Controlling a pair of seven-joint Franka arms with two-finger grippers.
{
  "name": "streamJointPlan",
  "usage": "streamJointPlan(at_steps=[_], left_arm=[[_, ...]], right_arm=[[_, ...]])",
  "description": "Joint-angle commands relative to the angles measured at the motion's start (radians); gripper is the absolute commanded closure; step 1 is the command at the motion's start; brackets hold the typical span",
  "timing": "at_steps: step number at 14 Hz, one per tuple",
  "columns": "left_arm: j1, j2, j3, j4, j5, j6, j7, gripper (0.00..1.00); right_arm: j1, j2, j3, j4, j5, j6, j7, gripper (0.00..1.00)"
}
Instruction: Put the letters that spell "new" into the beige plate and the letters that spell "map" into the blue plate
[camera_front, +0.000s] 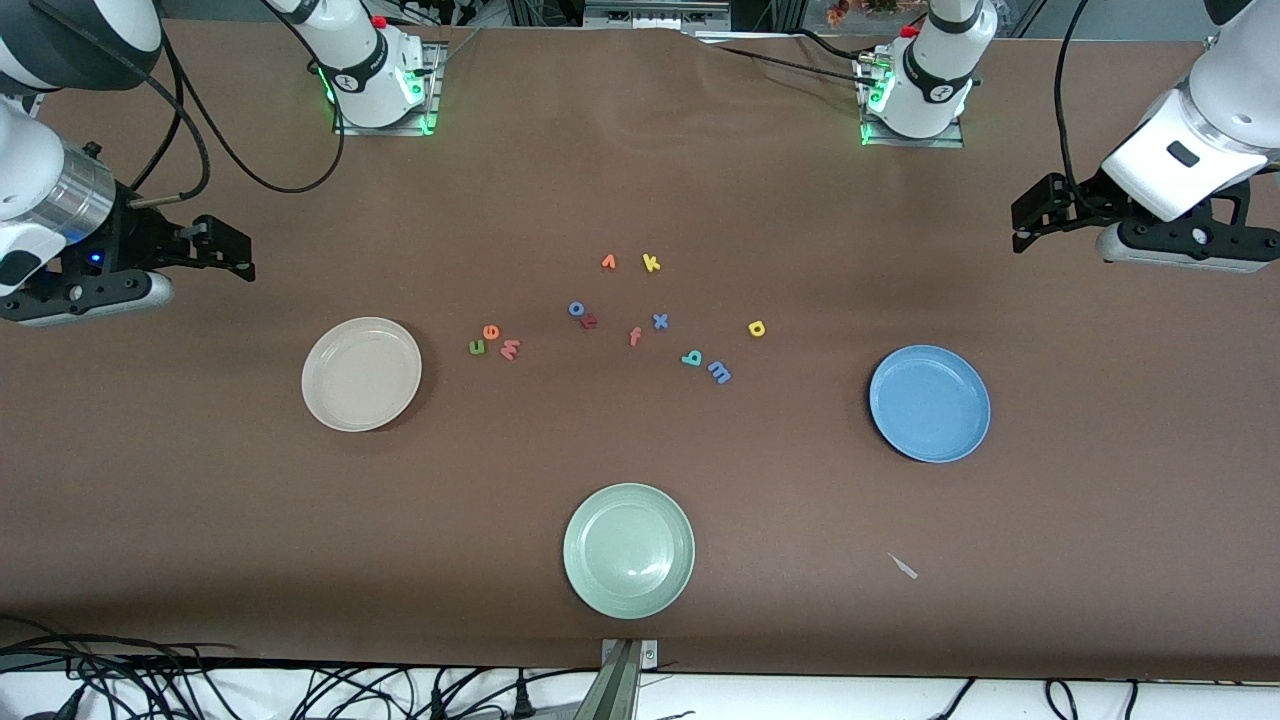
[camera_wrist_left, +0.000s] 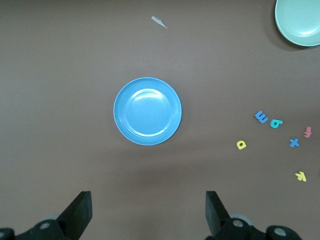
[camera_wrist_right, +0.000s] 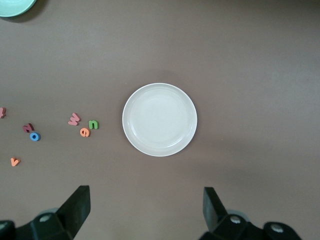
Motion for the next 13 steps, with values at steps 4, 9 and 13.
streamJointPlan(at_steps=[4,9,13], left_arm=[[0.009,-0.006,-0.008,0.005,-0.005,-0.007,0.026,0.00],[0.009,-0.001,-0.008,-0.001,-0.005,-0.007,0.023,0.00],[0.000,0.092,-0.019,0.005,0.023,-0.035,0.019,0.00]], right_arm=[[-0.002,-0.028,0.002,-0.025,0.016,0.001,0.014,0.00],[-0.002,-0.028,0.005,-0.033,0.018,0.004,0.017,0.00],[-0.002,-0.027,0.017,-0.052,0.036,0.033,0.038,0.00]])
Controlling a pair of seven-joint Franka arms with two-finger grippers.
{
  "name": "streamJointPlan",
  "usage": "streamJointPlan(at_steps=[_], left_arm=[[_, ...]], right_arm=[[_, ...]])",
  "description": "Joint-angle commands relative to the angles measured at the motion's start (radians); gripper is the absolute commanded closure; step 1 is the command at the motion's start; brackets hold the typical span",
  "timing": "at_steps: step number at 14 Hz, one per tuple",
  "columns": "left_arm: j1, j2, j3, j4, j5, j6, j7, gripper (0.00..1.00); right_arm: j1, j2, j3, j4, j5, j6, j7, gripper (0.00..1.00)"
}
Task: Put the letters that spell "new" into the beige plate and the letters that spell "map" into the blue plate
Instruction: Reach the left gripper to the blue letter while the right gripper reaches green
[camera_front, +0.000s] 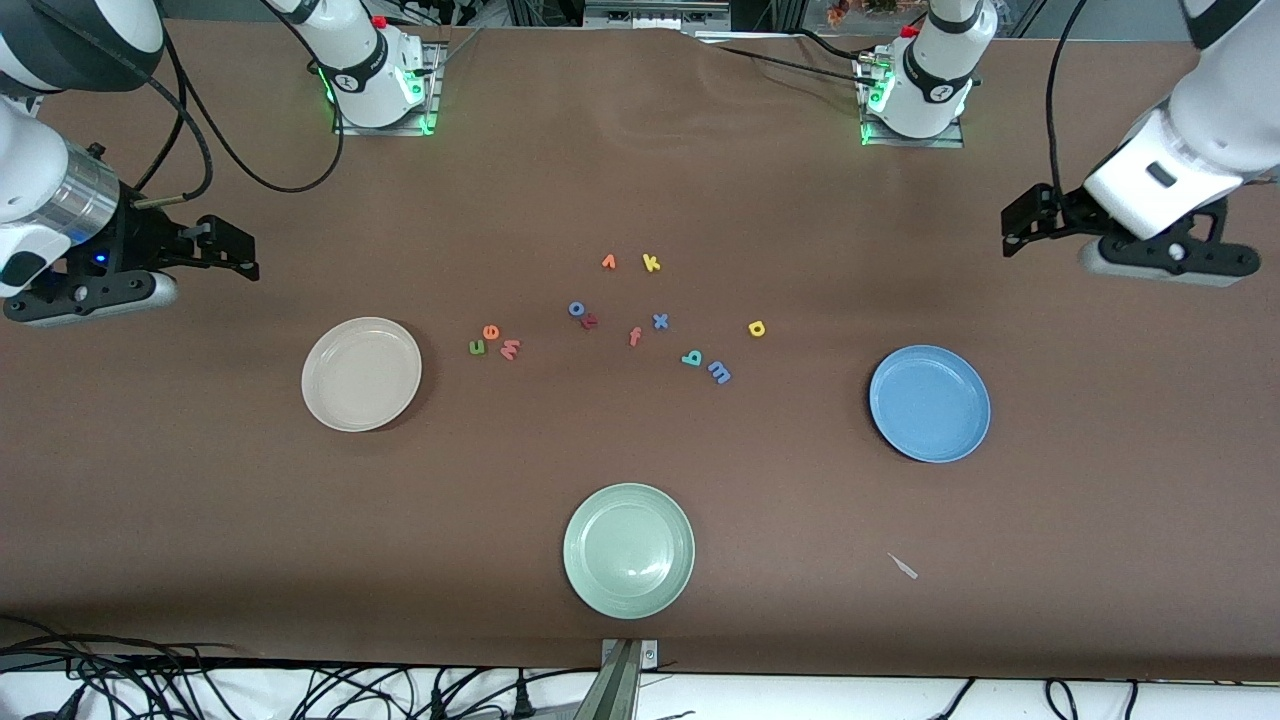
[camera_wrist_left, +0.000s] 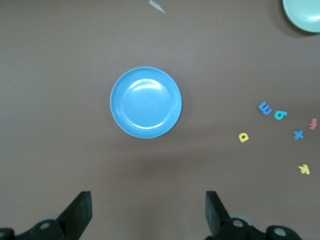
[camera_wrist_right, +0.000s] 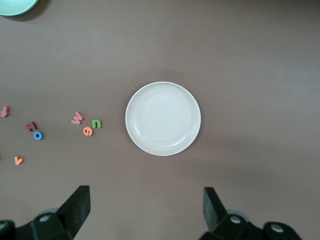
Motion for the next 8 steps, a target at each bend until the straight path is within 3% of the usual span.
streamJointPlan(at_steps=[1,5,8], left_arm=[[0.001,0.055,-0.013,0.019,0.021,-0.034,0.020,0.00],[-0.003,0.129,-0.014,0.014,0.008,-0.072,-0.001,0.00],[-0.034,0.218,-0.016,0.022,-0.053,-0.005,-0.183,0.00]], right_arm=[[0.001,-0.019,0.017,-0.041,0.021,0.033,0.064,0.00],[0.002,-0.010,0.074,-0.174,0.021,0.191,0.140,0.00],[0.004,0.022,0.126,-0.246,0.020,0.324,0.219,0.00]])
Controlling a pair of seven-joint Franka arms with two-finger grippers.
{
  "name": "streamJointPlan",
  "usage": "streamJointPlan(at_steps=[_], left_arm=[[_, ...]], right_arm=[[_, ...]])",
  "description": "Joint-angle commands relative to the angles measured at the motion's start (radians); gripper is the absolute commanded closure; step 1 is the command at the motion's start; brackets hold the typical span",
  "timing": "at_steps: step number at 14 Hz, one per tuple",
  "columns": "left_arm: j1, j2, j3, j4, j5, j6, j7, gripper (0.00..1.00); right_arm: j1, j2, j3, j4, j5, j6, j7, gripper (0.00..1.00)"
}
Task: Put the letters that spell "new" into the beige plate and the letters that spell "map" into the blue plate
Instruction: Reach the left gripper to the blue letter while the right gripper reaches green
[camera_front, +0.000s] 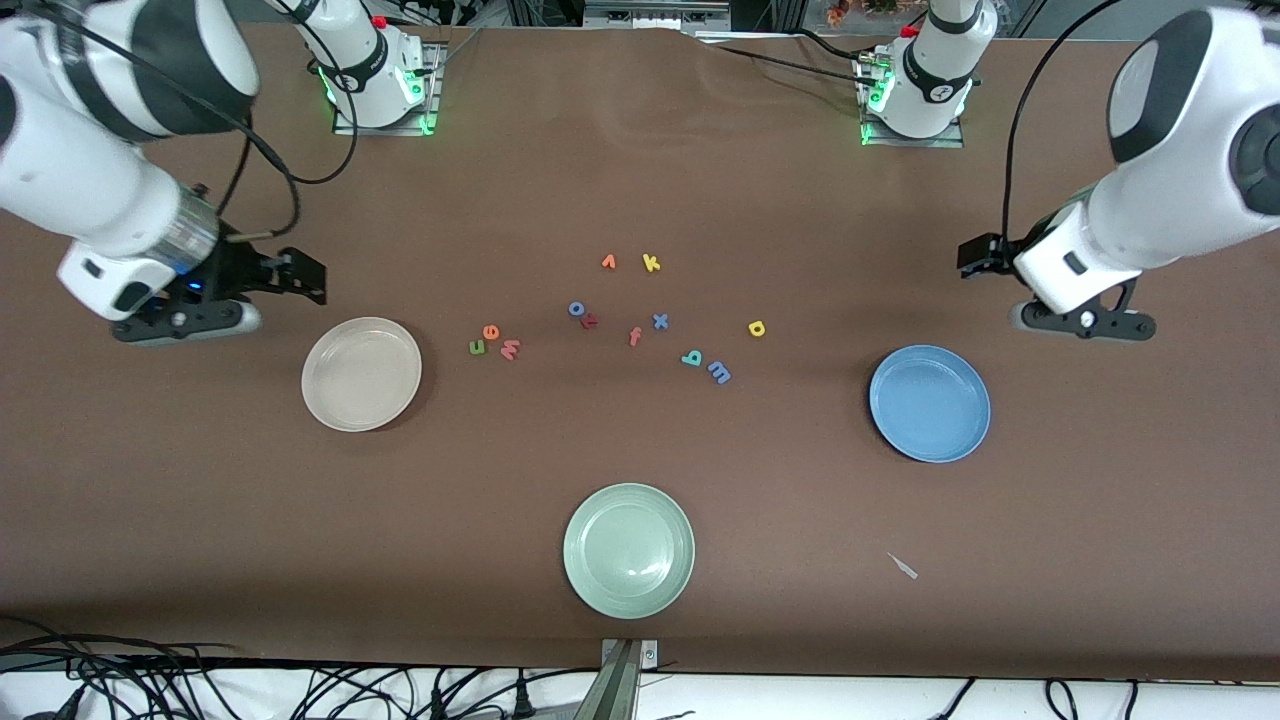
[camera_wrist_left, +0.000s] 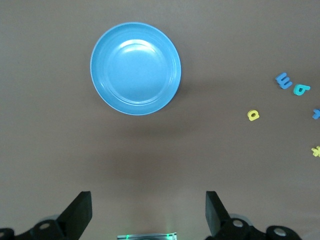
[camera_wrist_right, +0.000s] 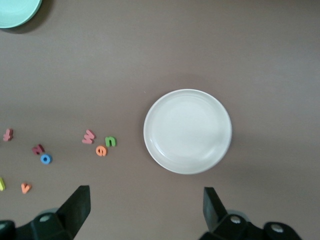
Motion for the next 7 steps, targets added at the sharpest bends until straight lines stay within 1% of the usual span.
streamJointPlan(at_steps=[1,2,4,7], left_arm=[[-0.058,0.093,-0.001,0.024,-0.037,0.069,-0.174,0.00],[-0.096,0.129,-0.001,0.024,-0.039,0.107,-0.243,0.00],[-0.141,0.195,-0.002,0.024,-0.042,0.196,-0.433,0.00],[-0.251,0.278,-0.001,0.024,-0.043,0.325,-0.684,0.00]], right_arm=[[0.007,0.026,0.047,-0.061,0.008,0.109,0.069,0.00],[0.025,0.052,0.052,-0.064,0.006,0.138,0.086,0.00],[0.068,0.094,0.052,-0.090,0.000,0.210,0.105,0.00],[0.130,0.146,0.051,-0.194,-0.005,0.420,0.116,0.00]])
